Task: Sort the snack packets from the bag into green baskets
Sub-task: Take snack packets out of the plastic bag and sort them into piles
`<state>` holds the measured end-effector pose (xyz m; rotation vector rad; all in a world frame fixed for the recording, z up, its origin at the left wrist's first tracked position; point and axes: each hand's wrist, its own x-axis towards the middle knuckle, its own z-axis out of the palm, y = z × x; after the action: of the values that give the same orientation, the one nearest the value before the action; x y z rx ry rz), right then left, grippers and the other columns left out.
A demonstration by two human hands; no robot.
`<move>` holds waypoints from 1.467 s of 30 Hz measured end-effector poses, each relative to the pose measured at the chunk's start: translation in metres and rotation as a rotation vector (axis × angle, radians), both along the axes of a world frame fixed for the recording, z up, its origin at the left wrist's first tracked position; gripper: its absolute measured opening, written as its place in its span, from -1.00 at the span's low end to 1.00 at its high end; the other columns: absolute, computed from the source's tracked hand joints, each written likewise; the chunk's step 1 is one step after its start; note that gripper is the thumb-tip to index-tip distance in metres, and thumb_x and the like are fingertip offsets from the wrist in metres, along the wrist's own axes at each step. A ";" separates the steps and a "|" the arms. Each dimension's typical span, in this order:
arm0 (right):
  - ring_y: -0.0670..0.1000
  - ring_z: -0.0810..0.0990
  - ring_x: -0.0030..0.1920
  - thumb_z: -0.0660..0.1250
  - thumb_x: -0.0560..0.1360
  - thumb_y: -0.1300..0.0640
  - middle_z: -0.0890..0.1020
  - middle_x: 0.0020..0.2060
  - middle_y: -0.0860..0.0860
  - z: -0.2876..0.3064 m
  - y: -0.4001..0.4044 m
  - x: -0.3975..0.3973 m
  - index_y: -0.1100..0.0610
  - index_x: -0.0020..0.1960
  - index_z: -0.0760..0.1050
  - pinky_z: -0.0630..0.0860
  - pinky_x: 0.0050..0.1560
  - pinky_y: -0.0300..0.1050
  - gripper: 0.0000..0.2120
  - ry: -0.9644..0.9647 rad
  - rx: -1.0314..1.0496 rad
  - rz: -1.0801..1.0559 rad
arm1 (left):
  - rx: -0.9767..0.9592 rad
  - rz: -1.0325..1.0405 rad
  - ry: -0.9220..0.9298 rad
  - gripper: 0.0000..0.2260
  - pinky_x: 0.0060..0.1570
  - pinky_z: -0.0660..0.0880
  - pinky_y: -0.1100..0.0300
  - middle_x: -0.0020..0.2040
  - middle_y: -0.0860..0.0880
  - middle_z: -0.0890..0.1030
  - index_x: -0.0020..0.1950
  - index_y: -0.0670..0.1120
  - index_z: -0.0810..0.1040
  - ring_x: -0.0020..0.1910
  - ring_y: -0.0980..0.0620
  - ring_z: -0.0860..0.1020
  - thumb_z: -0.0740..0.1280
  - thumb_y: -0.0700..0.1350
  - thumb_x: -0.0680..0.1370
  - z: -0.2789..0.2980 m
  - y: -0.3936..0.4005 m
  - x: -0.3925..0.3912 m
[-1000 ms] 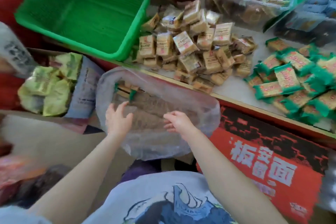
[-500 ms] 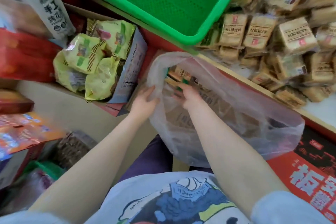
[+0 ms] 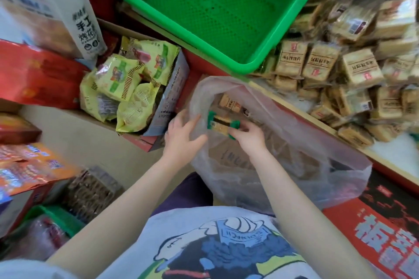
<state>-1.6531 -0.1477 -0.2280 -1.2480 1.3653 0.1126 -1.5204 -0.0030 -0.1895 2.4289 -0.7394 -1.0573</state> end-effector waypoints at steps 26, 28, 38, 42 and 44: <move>0.01 0.43 -0.44 0.38 0.59 0.06 0.60 -0.29 0.05 0.132 -0.104 -0.451 0.22 0.06 0.55 0.34 -0.47 -0.17 -0.79 -0.313 -0.051 -0.501 | -0.272 0.010 0.938 -0.89 -0.21 0.64 0.12 -0.03 -0.17 0.66 0.06 -0.15 0.55 -0.18 -0.01 0.68 0.41 -0.24 0.56 0.079 -0.260 -0.406; -0.01 0.40 -0.43 0.39 0.58 0.02 0.58 -0.28 0.09 0.124 -0.113 -0.468 0.20 0.07 0.57 0.31 -0.45 -0.17 -0.77 -0.194 -0.043 -0.525 | -0.232 -0.124 0.544 -0.86 -0.05 0.59 0.07 0.13 -0.14 0.65 0.12 -0.08 0.59 -0.01 -0.02 0.64 0.36 -0.06 0.61 0.055 -0.269 -0.414; -0.05 0.59 -0.38 0.34 0.62 0.05 0.64 -0.22 0.04 0.119 -0.203 -0.444 0.06 0.09 0.56 0.54 -0.34 -0.16 -0.89 -0.372 -0.146 -0.822 | -0.003 -0.699 -0.134 -0.58 0.42 0.20 -0.12 0.49 0.01 0.36 0.50 -0.02 0.38 0.50 0.02 0.23 0.10 0.10 0.68 0.000 -0.261 -0.390; 0.01 0.68 -0.23 0.32 0.63 0.14 0.68 -0.03 0.09 0.110 -0.214 -0.436 0.11 0.17 0.53 0.59 -0.27 -0.15 -0.87 -0.409 -0.127 -0.952 | -0.024 -0.670 -0.100 -0.58 0.42 0.19 -0.12 0.49 0.01 0.38 0.48 -0.02 0.40 0.51 0.02 0.23 0.10 0.10 0.68 0.000 -0.264 -0.388; 0.02 0.69 -0.21 0.32 0.63 0.14 0.69 -0.02 0.10 0.105 -0.203 -0.432 0.12 0.18 0.53 0.58 -0.25 -0.14 -0.85 -0.357 -0.118 -0.965 | -0.017 -0.689 -0.077 -0.58 0.43 0.20 -0.13 0.49 0.01 0.39 0.49 -0.02 0.40 0.52 0.02 0.22 0.10 0.10 0.68 -0.002 -0.267 -0.383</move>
<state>-2.0856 -0.3508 -0.1230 -0.5493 1.5219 -0.8292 -1.9036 -0.2701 -0.1912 2.2444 -1.6758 -1.1717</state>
